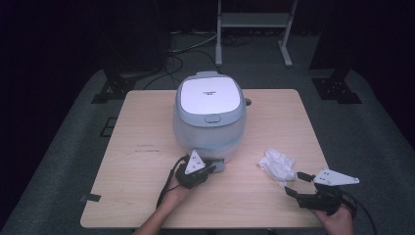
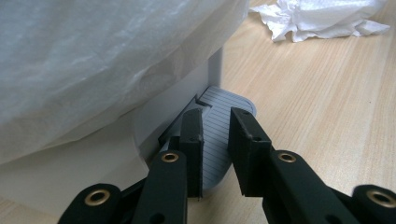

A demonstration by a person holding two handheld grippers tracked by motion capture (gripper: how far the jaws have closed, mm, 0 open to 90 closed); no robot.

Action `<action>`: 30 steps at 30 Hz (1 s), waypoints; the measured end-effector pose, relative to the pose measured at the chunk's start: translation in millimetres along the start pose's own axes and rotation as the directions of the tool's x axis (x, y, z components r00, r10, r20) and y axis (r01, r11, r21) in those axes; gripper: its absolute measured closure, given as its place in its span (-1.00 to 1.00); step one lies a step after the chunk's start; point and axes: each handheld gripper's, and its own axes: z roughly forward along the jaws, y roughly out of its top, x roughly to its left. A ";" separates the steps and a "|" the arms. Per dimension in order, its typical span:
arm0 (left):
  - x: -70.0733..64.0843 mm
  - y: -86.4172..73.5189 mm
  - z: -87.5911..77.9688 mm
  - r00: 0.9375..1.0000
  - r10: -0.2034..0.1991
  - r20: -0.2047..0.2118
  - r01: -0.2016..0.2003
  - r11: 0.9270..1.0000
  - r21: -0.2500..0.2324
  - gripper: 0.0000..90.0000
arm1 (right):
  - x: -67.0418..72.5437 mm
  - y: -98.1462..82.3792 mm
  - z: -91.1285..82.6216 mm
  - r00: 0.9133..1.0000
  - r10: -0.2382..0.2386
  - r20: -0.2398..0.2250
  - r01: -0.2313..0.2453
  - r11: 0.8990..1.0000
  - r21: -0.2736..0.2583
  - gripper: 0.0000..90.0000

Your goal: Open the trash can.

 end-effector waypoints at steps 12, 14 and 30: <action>-3.3 1.0 3.8 1.000 0.020 -0.014 -0.020 0.999 0.041 0.78 | 2.8 1.5 1.4 1.000 -0.003 -0.005 0.003 1.000 0.005 -0.42; -4.0 0.7 5.0 0.999 0.029 -0.016 -0.028 0.998 0.054 0.78 | 2.9 1.5 1.5 1.000 -0.003 -0.006 0.003 1.000 0.006 -0.42; -1.5 -0.3 9.1 1.000 0.000 -0.006 0.001 0.996 0.084 0.79 | 0.0 2.5 6.3 1.000 -0.006 0.001 0.006 0.999 0.035 -0.42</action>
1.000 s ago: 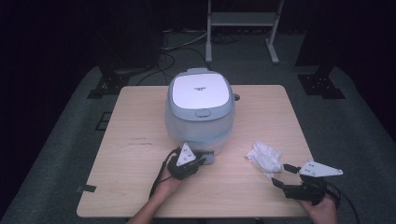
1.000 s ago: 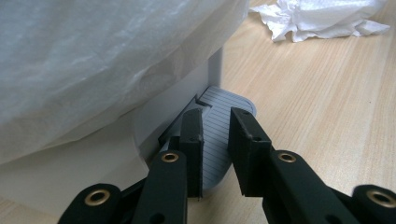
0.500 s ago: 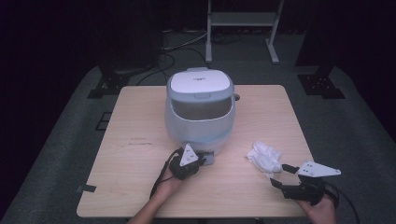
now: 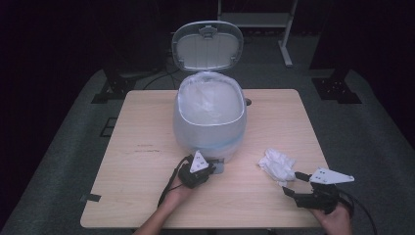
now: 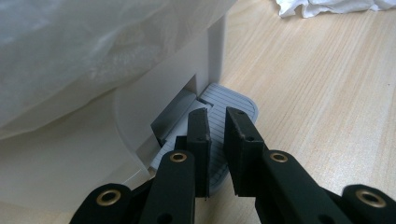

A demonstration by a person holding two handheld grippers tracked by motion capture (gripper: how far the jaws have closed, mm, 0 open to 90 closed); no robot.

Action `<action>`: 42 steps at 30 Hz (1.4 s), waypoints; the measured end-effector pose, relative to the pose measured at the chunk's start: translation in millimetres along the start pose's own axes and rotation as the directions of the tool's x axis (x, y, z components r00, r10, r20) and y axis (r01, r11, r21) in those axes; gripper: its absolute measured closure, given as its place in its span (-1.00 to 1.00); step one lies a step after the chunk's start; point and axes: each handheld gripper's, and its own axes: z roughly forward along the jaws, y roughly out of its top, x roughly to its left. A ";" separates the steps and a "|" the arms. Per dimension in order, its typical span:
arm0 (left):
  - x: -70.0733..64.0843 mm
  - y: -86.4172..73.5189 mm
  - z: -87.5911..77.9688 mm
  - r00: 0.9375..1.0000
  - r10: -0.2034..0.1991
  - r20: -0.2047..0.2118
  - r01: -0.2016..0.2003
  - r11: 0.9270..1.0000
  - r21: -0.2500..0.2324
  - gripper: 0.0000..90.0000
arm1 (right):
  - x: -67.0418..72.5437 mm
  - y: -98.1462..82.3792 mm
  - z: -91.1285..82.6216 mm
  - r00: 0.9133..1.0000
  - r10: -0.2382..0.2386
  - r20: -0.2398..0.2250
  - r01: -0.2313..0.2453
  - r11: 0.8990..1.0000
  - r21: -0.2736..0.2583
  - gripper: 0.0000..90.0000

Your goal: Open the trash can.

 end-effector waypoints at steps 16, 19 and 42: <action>1.4 0.0 0.0 1.000 -0.005 0.007 0.005 1.000 0.001 0.78 | -14.7 18.1 26.2 0.999 -0.042 0.019 0.039 0.992 0.118 -0.10; 2.4 0.1 -0.1 1.000 -0.005 0.013 0.005 1.000 0.002 0.78 | -18.7 19.8 33.3 0.999 -0.019 0.025 0.015 0.987 0.160 0.09; 1.8 0.0 0.1 1.000 -0.010 0.011 0.010 1.000 -0.002 0.78 | -26.8 40.0 16.0 0.996 0.070 -0.048 -0.062 0.986 0.153 0.88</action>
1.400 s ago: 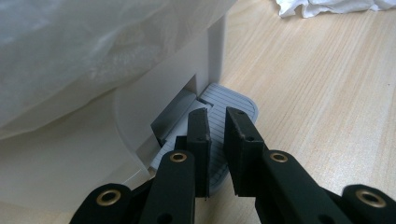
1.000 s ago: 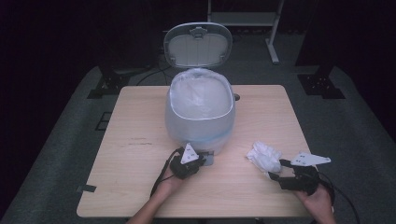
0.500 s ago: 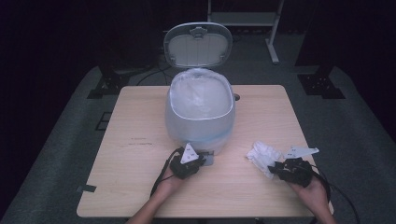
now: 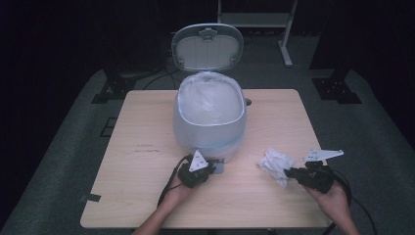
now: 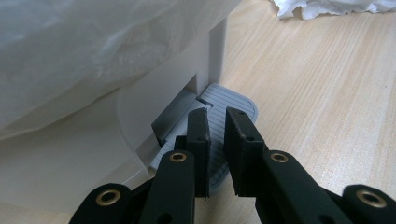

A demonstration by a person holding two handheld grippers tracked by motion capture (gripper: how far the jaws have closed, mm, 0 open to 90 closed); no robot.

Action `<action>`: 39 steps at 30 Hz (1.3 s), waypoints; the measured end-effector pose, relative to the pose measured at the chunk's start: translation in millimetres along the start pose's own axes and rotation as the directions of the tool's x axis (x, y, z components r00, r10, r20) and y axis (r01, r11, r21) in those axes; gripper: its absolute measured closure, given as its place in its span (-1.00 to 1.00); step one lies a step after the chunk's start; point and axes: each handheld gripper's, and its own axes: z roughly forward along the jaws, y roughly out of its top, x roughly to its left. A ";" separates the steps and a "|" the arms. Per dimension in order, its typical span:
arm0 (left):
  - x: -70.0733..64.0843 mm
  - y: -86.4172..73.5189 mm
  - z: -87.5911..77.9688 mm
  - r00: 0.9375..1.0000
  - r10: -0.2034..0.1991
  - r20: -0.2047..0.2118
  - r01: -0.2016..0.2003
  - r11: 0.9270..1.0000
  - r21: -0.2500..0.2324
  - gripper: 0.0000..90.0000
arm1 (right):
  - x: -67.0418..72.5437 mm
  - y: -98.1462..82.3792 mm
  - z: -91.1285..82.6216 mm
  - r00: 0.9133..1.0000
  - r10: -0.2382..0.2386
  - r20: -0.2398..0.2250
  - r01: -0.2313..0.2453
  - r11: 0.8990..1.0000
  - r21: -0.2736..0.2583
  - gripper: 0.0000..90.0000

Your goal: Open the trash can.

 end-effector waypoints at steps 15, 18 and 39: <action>0.2 0.0 -0.3 1.000 0.003 -0.001 -0.003 1.000 0.003 0.78 | 9.5 23.7 -26.1 0.999 -0.031 -0.007 0.031 0.997 -0.066 0.88; 0.2 -0.1 -0.2 1.000 0.003 -0.001 -0.003 1.000 0.002 0.78 | 12.2 29.6 -33.4 0.999 -0.042 -0.007 0.041 0.995 -0.092 0.88; -0.2 -0.2 -0.1 1.000 0.001 0.000 -0.001 1.000 0.002 0.78 | 16.1 57.3 -63.7 0.998 -0.053 -0.045 0.045 0.984 -0.171 0.88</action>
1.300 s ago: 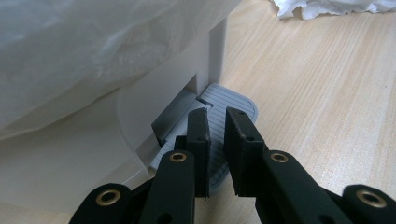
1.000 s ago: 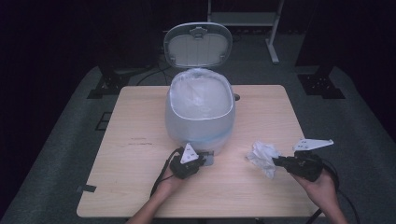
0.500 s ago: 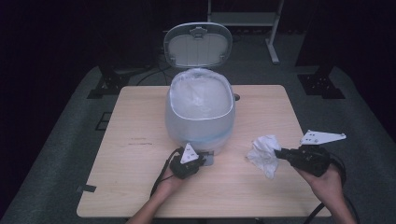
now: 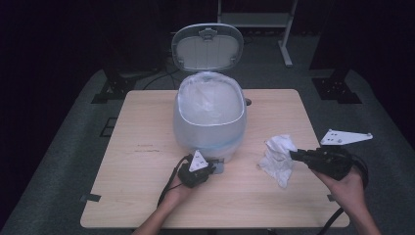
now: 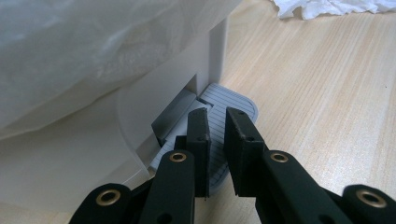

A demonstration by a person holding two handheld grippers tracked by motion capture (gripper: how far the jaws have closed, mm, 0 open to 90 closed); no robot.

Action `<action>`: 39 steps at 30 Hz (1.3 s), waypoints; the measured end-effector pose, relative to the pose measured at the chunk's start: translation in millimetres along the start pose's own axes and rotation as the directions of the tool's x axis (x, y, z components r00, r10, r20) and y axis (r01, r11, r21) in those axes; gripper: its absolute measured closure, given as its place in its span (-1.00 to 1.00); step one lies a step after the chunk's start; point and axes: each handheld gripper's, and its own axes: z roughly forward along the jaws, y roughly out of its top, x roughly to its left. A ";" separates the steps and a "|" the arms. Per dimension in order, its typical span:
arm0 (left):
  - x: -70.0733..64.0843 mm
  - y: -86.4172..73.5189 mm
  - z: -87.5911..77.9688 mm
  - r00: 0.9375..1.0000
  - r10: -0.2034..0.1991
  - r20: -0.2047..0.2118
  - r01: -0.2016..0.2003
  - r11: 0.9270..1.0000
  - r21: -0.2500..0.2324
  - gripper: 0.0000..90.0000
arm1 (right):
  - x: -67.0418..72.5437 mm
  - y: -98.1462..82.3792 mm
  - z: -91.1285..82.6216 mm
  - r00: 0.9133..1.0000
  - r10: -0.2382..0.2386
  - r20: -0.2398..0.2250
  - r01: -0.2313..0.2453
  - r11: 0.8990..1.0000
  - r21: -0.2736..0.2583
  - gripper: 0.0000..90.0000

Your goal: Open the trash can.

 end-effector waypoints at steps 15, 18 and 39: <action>-0.2 0.0 0.2 1.000 -0.002 -0.001 0.002 1.000 -0.004 0.78 | -0.2 19.8 -6.2 1.000 -0.007 -0.016 0.007 1.000 -0.023 0.88; -0.2 0.0 0.3 1.000 -0.002 -0.001 0.002 1.000 -0.004 0.78 | -0.6 24.0 -7.8 1.000 -0.011 -0.020 0.010 1.000 -0.025 0.88; -0.2 0.1 0.1 1.000 -0.003 -0.001 0.003 1.000 -0.002 0.78 | 1.6 60.2 -22.0 0.999 -0.030 -0.036 0.028 0.998 -0.047 0.88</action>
